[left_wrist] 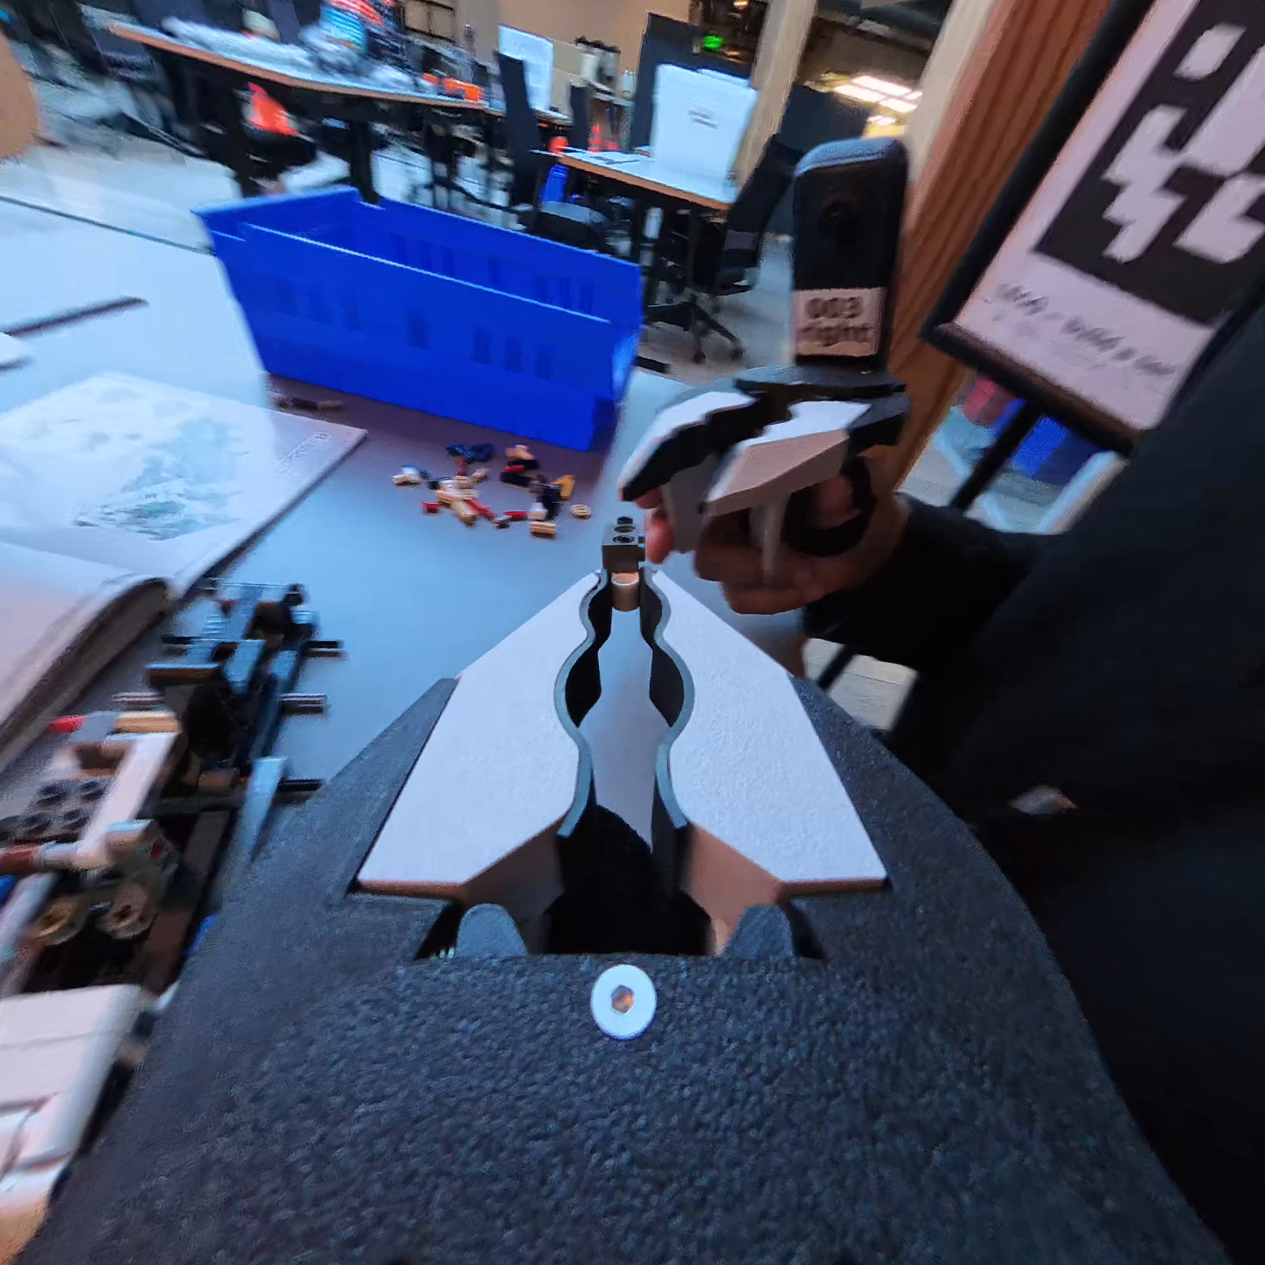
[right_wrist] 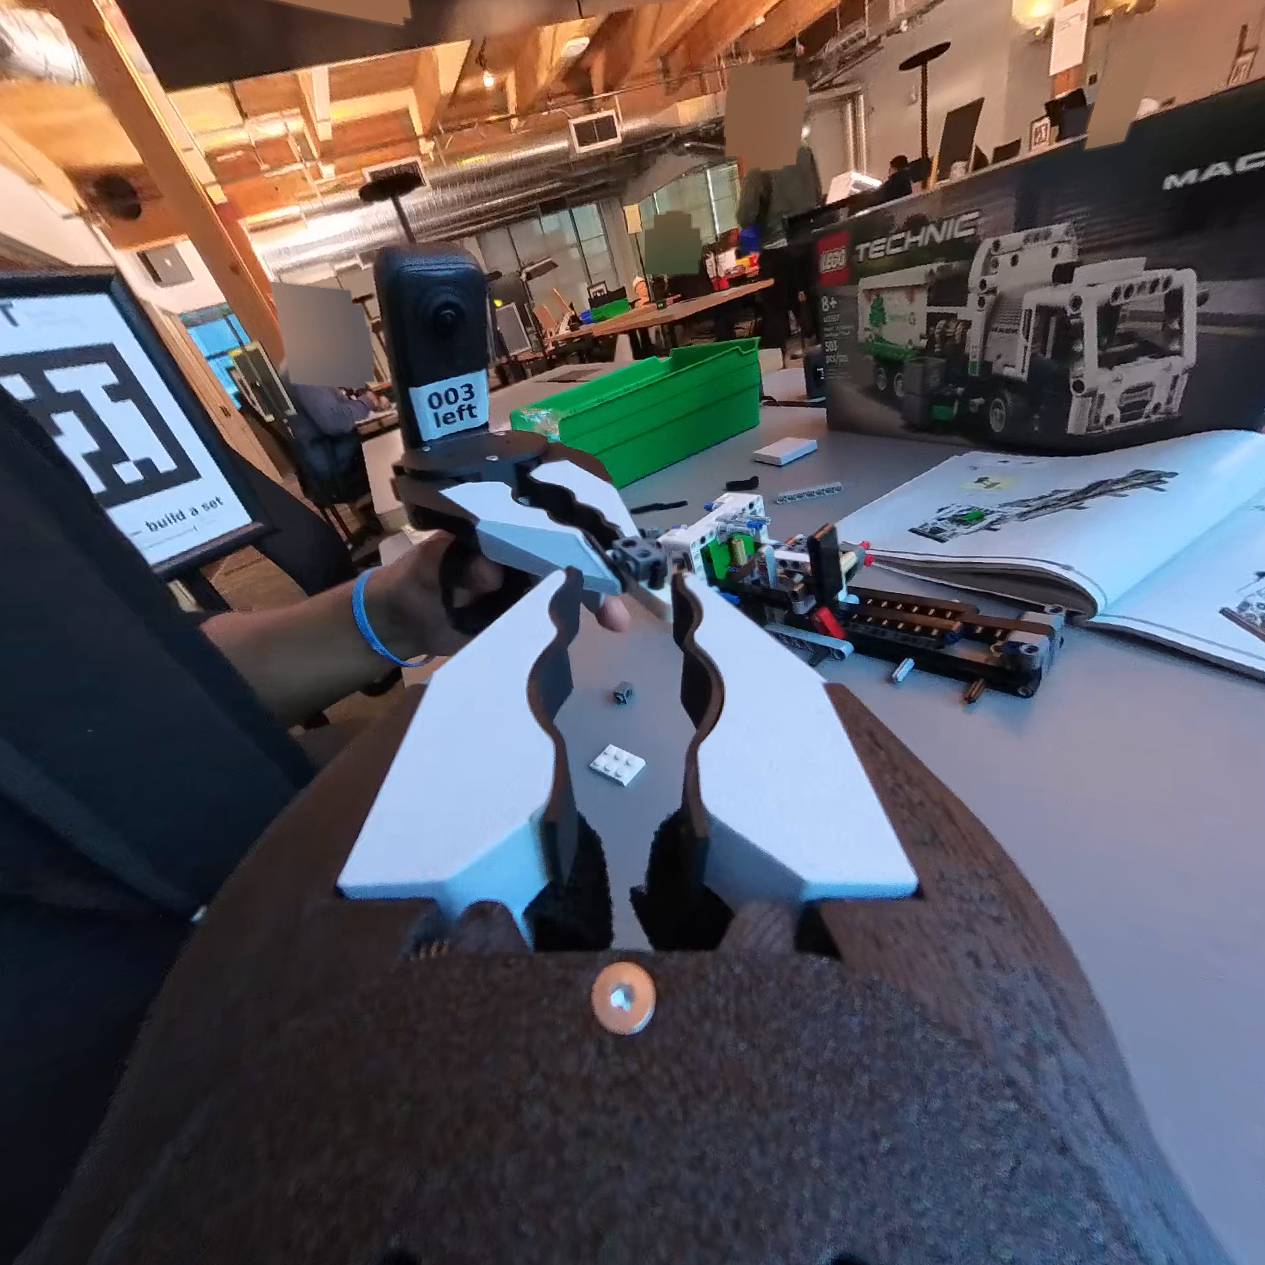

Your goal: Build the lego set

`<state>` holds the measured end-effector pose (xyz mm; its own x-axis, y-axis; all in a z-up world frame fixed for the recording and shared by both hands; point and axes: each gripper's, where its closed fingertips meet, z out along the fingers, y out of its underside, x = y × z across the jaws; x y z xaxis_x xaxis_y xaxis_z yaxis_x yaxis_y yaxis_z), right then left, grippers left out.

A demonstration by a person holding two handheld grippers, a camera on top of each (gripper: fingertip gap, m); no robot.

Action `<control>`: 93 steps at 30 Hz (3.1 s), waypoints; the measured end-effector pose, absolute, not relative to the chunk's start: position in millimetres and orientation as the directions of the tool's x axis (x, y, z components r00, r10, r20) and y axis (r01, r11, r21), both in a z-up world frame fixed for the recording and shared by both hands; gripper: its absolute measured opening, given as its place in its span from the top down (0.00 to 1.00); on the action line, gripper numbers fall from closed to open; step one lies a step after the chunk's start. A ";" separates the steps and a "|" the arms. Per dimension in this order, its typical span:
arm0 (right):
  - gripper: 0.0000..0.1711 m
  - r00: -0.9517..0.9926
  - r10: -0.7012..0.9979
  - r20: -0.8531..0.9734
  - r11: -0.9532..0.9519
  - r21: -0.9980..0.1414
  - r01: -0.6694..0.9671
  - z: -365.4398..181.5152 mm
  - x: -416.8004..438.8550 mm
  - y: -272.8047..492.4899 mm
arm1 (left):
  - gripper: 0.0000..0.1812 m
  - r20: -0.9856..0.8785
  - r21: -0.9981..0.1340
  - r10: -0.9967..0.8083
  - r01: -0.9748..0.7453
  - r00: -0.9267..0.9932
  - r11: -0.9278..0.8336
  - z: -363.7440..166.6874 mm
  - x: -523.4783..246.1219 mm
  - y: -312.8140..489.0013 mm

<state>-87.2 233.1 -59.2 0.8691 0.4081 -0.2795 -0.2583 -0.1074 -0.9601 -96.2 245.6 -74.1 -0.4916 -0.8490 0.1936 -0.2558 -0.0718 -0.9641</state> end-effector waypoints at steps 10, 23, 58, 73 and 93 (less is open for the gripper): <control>0.85 0.917 0.340 -0.207 -0.142 -0.976 -0.168 -84.7 -45.1 229.9 | 0.97 0.644 -0.712 -0.331 -0.699 -0.689 0.068 -26.7 -111.6 236.9; 0.84 0.925 0.353 -0.141 -0.132 -0.986 -0.101 -85.5 -38.2 229.4 | 0.96 0.752 -0.400 -0.255 -0.728 -0.608 0.556 -68.3 -72.9 260.7; 0.80 0.718 0.602 0.348 0.094 -0.925 0.369 -52.7 -197.9 242.8 | 0.96 0.809 -0.532 -0.052 -0.766 -0.586 0.359 -51.5 -201.2 241.8; 0.88 0.789 0.445 0.422 0.141 -0.904 0.404 -46.4 -179.3 243.7 | 0.93 0.774 -0.591 -0.107 -0.773 -0.624 0.231 -47.4 -177.9 224.9; 0.89 0.621 0.729 0.289 0.073 -0.934 0.349 -46.8 -181.5 215.5 | 0.97 0.797 -0.576 -0.003 -0.762 -0.603 0.296 -50.8 -186.0 212.6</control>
